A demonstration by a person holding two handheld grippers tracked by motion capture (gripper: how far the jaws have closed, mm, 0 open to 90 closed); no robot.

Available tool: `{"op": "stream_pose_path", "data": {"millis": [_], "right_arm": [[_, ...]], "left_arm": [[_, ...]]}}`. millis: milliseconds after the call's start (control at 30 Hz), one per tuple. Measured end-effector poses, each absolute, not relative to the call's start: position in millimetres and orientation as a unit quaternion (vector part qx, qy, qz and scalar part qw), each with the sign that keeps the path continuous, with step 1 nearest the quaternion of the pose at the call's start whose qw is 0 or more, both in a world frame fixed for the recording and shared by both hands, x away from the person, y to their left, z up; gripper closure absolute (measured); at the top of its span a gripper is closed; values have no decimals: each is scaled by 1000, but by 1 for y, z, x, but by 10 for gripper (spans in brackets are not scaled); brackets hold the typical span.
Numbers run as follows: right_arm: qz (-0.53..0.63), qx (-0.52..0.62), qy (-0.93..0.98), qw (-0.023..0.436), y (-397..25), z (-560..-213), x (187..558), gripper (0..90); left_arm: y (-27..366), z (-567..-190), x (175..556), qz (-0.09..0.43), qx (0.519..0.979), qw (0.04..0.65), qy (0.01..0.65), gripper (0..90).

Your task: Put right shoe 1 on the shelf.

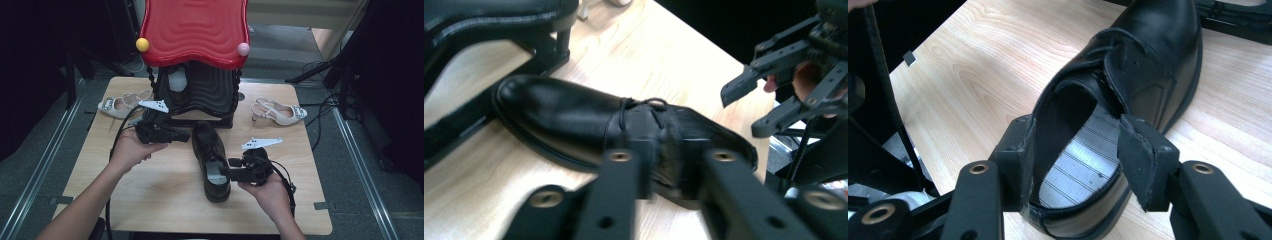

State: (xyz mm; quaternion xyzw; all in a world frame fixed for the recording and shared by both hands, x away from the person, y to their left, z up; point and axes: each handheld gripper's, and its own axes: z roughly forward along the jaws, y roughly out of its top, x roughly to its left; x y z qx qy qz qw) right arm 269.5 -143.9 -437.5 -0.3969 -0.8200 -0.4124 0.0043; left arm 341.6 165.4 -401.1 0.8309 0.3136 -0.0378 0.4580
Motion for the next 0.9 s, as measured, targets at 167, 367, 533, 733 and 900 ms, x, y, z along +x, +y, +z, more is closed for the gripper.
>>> {"op": "stream_pose_path", "data": {"millis": [167, 367, 533, 733, 900], "right_arm": [[-399, -389, -830, 12, -130, -436, 271, 511], [-385, -381, -840, 21, -117, -438, 273, 532], [-370, -372, -850, 32, -101, -441, 277, 570], [-352, -372, -858, 46, -89, -449, 281, 589], [-347, -373, -859, 49, -81, -454, 285, 593]], "left_arm": [[168, -384, 353, -32, 829, 463, 310, 887], [165, -363, 364, -14, 830, 468, 304, 864], [162, -347, 373, -11, 831, 470, 297, 898], [159, -325, 381, 3, 831, 478, 285, 894], [159, -305, 390, 12, 830, 482, 280, 881]]}}
